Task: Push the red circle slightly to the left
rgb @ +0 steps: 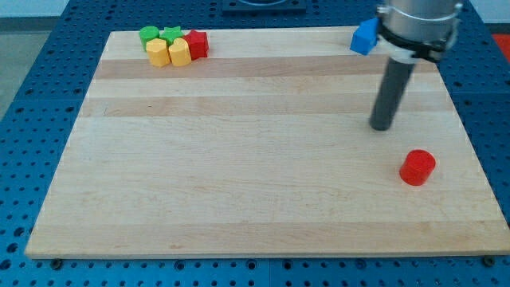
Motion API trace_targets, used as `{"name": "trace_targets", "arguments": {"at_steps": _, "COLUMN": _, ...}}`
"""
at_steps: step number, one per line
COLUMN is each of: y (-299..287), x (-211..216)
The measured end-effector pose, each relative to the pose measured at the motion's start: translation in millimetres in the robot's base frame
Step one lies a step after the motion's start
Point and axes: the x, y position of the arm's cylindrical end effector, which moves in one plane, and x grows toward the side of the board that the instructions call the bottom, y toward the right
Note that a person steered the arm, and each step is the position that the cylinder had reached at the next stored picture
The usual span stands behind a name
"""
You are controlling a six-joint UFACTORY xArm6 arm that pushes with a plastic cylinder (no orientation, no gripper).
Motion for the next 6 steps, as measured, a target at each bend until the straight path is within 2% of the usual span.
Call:
{"name": "trace_targets", "arguments": {"at_steps": 2, "y": 56, "x": 46}}
{"name": "trace_targets", "arguments": {"at_steps": 4, "y": 53, "x": 71}}
{"name": "trace_targets", "arguments": {"at_steps": 6, "y": 22, "x": 76}}
